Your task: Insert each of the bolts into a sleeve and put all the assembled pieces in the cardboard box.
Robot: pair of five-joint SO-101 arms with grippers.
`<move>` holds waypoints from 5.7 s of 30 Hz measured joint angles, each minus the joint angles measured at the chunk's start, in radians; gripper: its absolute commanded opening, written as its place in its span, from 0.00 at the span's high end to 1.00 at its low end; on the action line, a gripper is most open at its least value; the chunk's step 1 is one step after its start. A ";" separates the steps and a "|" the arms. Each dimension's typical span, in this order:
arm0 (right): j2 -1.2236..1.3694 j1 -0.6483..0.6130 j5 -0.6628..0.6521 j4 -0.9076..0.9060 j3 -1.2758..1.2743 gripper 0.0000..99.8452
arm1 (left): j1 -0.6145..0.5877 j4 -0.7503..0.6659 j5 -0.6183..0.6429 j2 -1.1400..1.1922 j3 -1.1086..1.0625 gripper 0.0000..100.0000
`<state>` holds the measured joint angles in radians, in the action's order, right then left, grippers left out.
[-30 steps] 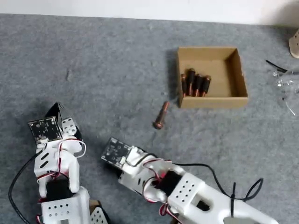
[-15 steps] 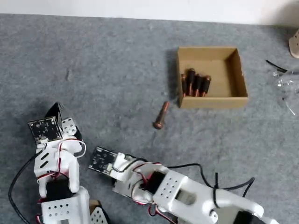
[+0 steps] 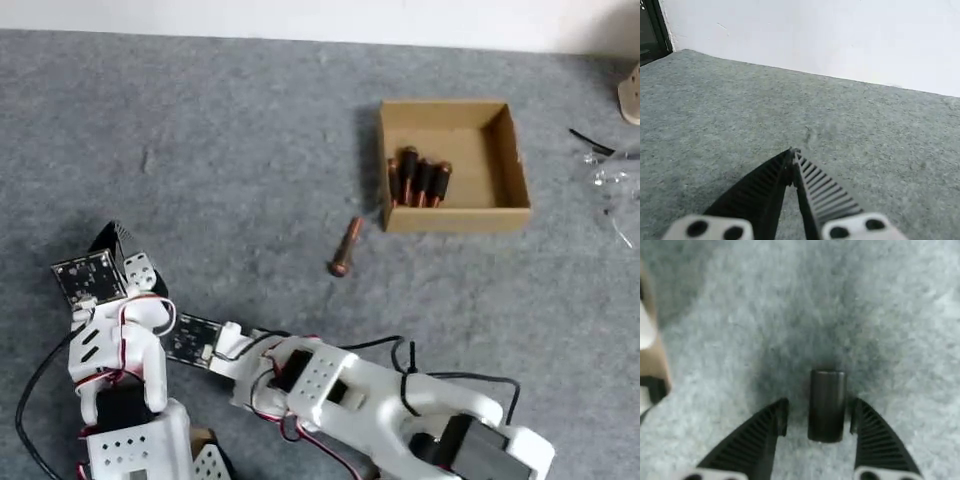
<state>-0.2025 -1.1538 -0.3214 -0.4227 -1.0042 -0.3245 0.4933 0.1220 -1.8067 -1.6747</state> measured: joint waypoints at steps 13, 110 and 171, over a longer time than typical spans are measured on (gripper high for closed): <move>0.063 0.000 0.000 0.000 0.025 0.97 | 0.000 -0.002 0.000 0.000 0.000 0.99; -1.613 1.103 0.109 -0.123 -0.671 1.00 | 0.856 0.325 -0.114 2.097 1.401 0.83; -1.613 1.103 0.109 -0.123 -0.671 1.00 | 0.029 0.815 -1.479 1.576 1.155 0.99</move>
<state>-1.8151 -0.0506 -0.2125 -0.5455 -1.6747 -0.2954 1.3080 -1.3571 -0.2309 -0.5194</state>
